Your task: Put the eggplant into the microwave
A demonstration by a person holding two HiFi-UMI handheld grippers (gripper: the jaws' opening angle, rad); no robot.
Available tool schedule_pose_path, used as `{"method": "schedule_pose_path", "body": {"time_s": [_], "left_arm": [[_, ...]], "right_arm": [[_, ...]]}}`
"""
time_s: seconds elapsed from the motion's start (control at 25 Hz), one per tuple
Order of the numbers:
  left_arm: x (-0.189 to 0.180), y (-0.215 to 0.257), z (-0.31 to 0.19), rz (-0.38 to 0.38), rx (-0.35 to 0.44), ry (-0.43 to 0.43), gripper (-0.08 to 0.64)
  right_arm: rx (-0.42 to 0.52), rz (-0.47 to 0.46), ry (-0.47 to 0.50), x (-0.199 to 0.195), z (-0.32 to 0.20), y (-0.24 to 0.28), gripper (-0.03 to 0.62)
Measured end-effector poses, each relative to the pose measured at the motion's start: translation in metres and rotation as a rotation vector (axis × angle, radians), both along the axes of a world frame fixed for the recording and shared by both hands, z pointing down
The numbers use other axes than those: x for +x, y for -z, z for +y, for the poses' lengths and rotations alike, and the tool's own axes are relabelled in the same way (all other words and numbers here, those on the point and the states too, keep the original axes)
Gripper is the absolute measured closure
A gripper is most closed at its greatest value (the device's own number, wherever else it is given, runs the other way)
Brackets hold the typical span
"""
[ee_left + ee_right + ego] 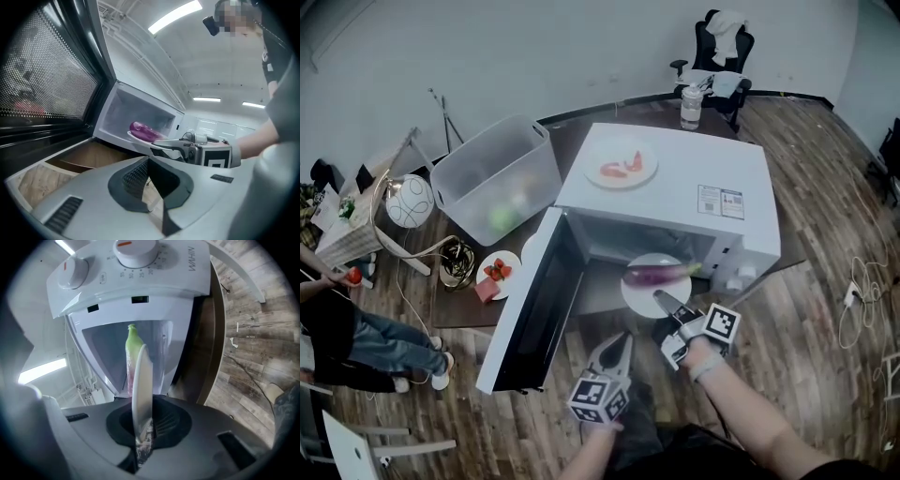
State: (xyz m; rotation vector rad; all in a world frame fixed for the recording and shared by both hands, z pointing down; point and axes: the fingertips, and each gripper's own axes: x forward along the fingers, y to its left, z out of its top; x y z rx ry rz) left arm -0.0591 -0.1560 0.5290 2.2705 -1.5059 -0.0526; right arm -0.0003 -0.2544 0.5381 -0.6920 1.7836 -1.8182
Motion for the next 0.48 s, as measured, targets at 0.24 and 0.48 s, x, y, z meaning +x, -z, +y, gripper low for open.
{"method": "schedule_pose_path", "body": {"time_s": [0.24,0.48], "left_arm": [[-0.003,-0.005,-0.015,-0.026,0.001,-0.021,0.558],[-0.002,-0.002,-0.033,-0.042,0.019,-0.034,0.558]], "right_arm": [[-0.009,0.019,-0.028,-0.006,-0.014,-0.005,0.583],[-0.019,0.028,-0.057,-0.011,-0.028,-0.010,0.583]]}}
